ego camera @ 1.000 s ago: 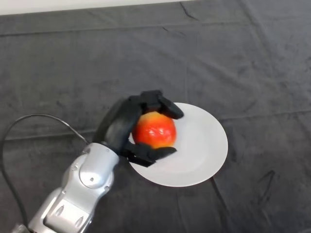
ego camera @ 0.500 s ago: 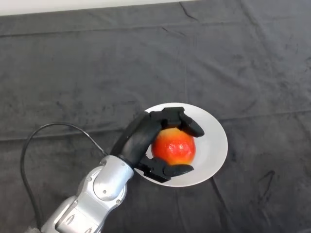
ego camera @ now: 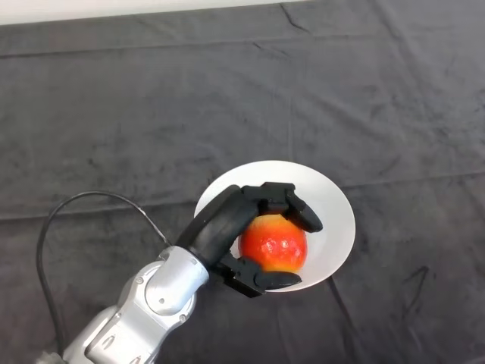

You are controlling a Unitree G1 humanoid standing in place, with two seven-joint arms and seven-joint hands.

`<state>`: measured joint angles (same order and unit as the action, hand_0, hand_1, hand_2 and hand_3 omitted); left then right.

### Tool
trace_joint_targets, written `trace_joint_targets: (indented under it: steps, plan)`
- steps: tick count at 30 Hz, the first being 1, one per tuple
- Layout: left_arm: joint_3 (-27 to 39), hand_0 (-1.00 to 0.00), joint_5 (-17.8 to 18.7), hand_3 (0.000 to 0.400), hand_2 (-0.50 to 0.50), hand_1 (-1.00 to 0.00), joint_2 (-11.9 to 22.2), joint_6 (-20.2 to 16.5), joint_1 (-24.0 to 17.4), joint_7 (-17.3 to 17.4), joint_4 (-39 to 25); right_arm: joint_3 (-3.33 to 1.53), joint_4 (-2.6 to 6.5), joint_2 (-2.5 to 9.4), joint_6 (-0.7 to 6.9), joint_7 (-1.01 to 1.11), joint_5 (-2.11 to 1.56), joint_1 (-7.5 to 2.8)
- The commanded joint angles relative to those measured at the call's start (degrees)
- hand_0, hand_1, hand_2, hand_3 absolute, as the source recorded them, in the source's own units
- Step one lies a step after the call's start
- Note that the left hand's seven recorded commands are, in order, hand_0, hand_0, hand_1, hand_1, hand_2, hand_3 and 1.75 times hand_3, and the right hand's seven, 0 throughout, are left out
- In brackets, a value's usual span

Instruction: Move the apple to the plate

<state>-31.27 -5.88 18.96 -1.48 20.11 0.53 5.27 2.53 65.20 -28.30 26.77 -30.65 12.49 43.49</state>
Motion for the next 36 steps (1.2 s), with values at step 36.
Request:
trace_joint_targets:
  steps: [36]
  plan:
    - [24.64, 0.0, 5.71, 0.0, 0.0, 0.0, 10.26, 6.95, 3.01, -1.06, 1.69, 0.0, 0.25, -0.37, 0.77, 0.5, 0.1, -2.21]
